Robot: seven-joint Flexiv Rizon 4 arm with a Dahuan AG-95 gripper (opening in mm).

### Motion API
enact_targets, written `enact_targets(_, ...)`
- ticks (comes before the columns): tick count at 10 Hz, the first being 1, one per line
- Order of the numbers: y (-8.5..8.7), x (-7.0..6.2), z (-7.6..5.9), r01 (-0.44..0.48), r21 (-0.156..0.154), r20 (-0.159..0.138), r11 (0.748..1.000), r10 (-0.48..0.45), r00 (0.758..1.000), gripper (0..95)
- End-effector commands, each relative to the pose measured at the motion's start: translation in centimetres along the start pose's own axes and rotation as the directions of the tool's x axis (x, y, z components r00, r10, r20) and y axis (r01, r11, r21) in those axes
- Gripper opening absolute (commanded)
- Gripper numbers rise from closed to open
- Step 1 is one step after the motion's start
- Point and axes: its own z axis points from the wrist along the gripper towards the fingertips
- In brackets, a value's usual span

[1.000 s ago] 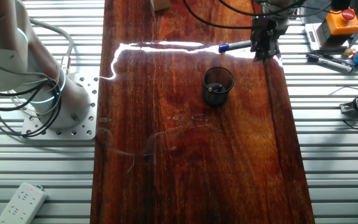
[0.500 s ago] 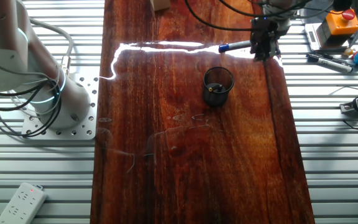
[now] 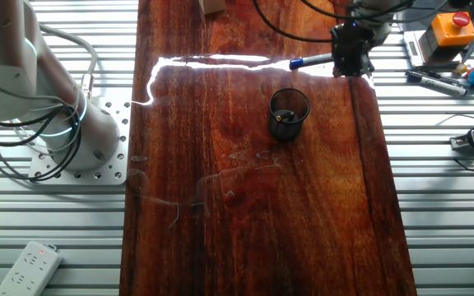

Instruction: Put the pen into the pen holder

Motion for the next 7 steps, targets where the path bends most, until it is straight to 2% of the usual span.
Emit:
enact_targets(1, 0.01, 0.1, -0.01, 0.044, 0.008, 0.014, 0.999, -0.044, 0.999, 0.0)
enact_targets(2, 0.01, 0.1, -0.01, 0.05, 0.009, 0.012, 0.999, -0.05, 0.999, 0.0)
enact_targets(3, 0.01, 0.1, -0.01, 0.051, 0.009, 0.008, 0.999, -0.051, 0.999, 19.0)
enact_targets(5, 0.01, 0.1, -0.01, 0.062, 0.011, 0.006, 0.998, -0.062, 0.998, 19.0)
enact_targets(6, 0.17, 0.04, 0.06, 0.066, 0.013, 0.005, 0.998, -0.066, 0.998, 38.0)
enact_targets(7, 0.74, -0.14, 0.47, 0.051, 0.017, 0.003, 0.999, -0.051, 0.999, 38.0)
